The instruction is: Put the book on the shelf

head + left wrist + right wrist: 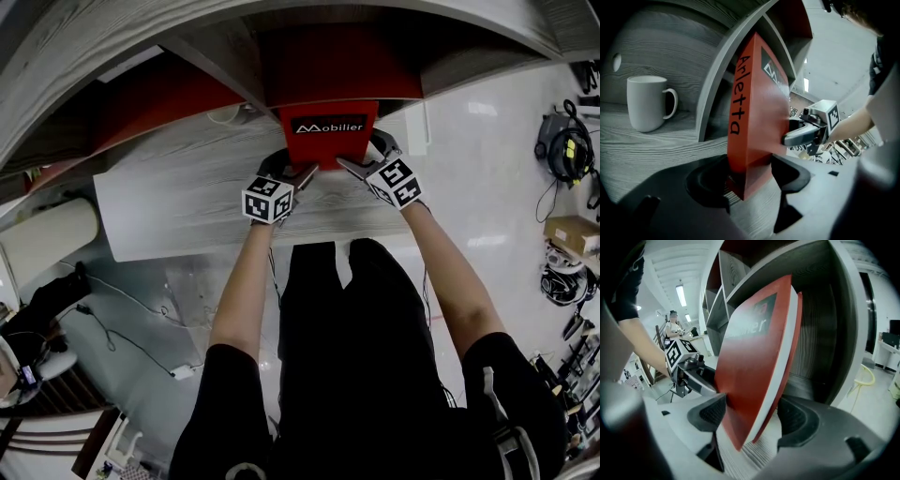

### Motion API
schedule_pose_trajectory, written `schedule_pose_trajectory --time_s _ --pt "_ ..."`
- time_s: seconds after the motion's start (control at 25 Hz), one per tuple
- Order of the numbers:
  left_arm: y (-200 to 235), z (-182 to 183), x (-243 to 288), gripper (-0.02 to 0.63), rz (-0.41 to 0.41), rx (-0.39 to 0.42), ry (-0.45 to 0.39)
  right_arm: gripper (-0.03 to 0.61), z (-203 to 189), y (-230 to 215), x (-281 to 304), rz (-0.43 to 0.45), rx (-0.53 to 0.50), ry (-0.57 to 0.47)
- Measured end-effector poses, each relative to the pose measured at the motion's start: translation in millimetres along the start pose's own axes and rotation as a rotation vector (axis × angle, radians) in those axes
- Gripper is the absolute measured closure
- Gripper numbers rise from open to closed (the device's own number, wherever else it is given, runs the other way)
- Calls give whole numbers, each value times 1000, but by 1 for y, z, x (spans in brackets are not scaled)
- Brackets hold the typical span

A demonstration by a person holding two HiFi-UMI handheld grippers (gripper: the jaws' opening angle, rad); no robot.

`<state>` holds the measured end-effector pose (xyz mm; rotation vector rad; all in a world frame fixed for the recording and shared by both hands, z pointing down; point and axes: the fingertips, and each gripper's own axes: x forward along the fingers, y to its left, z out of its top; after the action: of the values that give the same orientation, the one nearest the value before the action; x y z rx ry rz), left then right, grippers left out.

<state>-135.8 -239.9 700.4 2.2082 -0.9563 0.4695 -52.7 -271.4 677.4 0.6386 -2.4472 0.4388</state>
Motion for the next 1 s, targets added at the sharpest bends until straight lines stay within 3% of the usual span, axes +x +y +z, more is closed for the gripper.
schedule_pose_trajectory --time_s 0.24,0.36,0.68,1.0 --pt "7 1 -4 324 44 -29 -29 285 -29 6 -5 -20 36 50" --pt "11 1 -5 328 56 -56 -30 378 -37 11 -6 -41 -5 79" --pt "12 0 -5 327 66 -42 -29 383 -37 14 -5 -73 -53 76" --pt "15 13 -1 327 109 44 -35 407 -29 0 -4 -127 -61 95"
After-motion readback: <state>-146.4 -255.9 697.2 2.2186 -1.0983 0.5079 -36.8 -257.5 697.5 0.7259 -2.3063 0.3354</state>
